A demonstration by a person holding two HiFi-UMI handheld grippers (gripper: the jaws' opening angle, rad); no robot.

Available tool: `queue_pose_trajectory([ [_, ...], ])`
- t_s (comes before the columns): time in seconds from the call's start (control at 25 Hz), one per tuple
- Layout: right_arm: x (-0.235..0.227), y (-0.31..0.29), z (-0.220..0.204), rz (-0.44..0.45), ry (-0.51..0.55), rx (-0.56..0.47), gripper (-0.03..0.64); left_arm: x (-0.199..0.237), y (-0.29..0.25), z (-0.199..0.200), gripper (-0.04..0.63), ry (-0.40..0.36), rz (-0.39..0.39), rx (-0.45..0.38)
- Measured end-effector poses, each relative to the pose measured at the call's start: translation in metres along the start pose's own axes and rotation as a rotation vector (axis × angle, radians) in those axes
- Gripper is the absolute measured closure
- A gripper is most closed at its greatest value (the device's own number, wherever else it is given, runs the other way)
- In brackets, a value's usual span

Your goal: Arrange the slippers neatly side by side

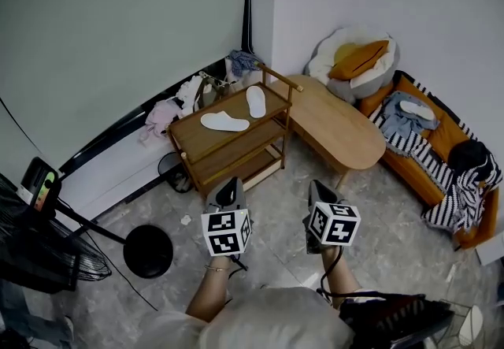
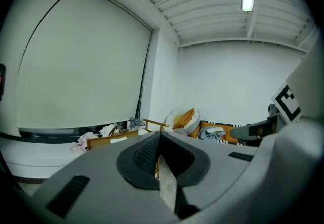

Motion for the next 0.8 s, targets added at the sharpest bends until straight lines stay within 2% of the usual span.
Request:
queue_pose_trajectory([
  [0.24,-0.023,-0.022,0.007,0.018,-0.001,0.008,0.583,-0.009,-0.029,0.000,0.580,-0.001,0.018,0.006],
  [0.56,-0.047,-0.039,0.003,0.021,-0.053,0.030,0.583,-0.020,-0.053,-0.002,0.580,-0.033,0.017,0.033],
  [0.8,-0.060,-0.057,-0.007,0.013,-0.076,0.058,0.583,-0.010,-0.075,-0.013,0.580,-0.021,0.029,0.061],
])
Point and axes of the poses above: the fingertips, and each gripper's own axes: y backward along the fingers, x to its left, z out of its top, the point moved 3 cm from there along y, backward along the fingers, and after that the axes turned 7 degrees about z, right-handed, at the moved point
